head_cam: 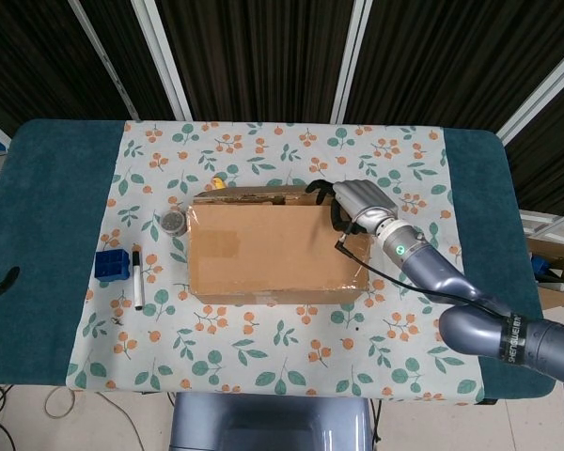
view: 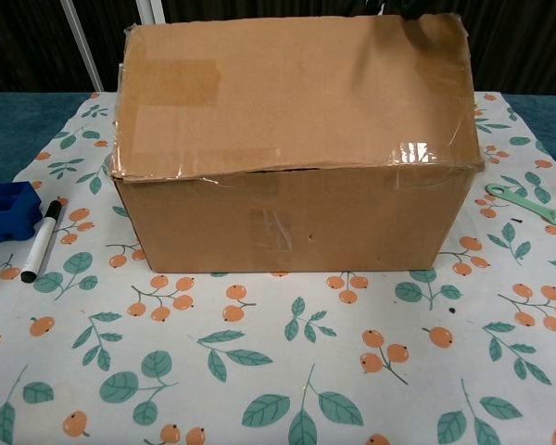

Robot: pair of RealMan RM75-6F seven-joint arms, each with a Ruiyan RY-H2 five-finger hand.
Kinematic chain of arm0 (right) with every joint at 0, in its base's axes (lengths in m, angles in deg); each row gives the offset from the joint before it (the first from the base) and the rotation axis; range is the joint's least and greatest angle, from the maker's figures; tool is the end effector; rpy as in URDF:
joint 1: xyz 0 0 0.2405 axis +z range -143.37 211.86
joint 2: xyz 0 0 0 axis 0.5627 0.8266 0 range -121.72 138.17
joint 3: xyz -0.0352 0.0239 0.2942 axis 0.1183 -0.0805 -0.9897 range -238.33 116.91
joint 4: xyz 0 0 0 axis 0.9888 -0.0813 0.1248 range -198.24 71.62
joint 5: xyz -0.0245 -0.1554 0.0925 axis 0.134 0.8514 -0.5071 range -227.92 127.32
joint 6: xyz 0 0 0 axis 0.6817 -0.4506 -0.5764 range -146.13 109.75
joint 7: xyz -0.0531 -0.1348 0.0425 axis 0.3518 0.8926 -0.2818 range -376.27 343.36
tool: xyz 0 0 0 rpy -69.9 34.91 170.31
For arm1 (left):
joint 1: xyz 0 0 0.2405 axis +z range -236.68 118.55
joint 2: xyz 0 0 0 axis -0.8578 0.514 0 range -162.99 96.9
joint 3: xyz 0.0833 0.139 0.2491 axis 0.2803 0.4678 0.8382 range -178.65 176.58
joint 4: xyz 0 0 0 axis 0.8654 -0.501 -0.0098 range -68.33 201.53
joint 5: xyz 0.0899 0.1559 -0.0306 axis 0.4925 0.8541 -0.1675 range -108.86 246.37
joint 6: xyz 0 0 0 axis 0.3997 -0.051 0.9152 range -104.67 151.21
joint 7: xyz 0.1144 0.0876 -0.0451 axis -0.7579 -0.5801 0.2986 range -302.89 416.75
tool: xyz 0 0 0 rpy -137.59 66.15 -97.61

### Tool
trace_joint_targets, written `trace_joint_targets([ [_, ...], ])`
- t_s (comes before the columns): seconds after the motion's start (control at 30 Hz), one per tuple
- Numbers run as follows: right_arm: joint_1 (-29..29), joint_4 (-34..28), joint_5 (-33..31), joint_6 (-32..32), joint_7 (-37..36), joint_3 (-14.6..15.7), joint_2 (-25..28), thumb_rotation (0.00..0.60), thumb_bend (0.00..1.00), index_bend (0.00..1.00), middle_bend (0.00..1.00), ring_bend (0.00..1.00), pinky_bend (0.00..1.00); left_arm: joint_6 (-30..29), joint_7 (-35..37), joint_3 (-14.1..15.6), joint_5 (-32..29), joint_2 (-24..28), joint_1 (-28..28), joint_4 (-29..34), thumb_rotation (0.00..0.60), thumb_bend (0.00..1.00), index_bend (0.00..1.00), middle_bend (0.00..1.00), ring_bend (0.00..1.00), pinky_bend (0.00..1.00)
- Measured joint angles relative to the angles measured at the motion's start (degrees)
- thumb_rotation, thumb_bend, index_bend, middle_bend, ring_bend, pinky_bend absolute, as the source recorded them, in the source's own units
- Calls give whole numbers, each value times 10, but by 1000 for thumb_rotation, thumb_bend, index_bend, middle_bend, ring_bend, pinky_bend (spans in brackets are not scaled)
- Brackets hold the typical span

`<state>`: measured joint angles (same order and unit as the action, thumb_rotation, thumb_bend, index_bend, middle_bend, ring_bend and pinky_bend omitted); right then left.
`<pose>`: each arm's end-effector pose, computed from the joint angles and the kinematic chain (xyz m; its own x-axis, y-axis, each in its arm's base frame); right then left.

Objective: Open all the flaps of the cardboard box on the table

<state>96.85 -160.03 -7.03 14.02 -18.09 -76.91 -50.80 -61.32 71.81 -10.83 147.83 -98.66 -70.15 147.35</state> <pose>-0.0688 -0.4390 0.1586 0.2308 -0.4456 0.8650 -0.9427 -0.3224 0.0855 -0.3504 0.2497 0.2405 0.2751 -0.1851 0.9434 0.9601 0.0023 -0.2796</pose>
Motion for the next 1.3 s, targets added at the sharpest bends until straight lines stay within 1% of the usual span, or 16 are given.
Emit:
trace_joint_targets([
  [0.3,9,-30,-10,-46,-31,-18,43,600,993,213,310,635,364,-3,-4,-5,-4,0,3,0,600,224,94,3,0,0],
  [0.37,10,-36,-12,-56,-38,-21,53,600,965,213,309,636,364,-5,-4,-5,-2,0,4,1,600,223,94,3,0,0],
  [0.5,15,-49,-12,-68,-46,-26,75,600,864,212,309,638,364,-5,-6,-3,0,2,5,4,600,224,94,3,0,0],
  [0.7,32,-68,-18,-89,-41,-18,105,600,759,209,307,636,364,-11,-5,-4,4,4,8,6,600,224,94,3,0,0],
  [0.8,41,-78,-26,-98,-43,-16,121,600,736,209,307,636,364,-12,-4,-5,2,5,10,7,600,224,94,2,0,0],
  [1.03,59,-95,-40,-119,-55,-19,154,600,726,199,304,641,364,-16,-2,-9,0,6,13,10,600,223,94,2,0,0],
  [1.2,73,-104,-44,-146,-62,-15,175,600,648,190,298,640,364,-18,0,-8,3,8,15,12,600,223,94,0,0,0],
  [1.3,79,-108,-46,-158,-70,-14,187,600,626,189,298,640,364,-19,-1,-8,3,9,16,13,600,224,94,0,0,0],
])
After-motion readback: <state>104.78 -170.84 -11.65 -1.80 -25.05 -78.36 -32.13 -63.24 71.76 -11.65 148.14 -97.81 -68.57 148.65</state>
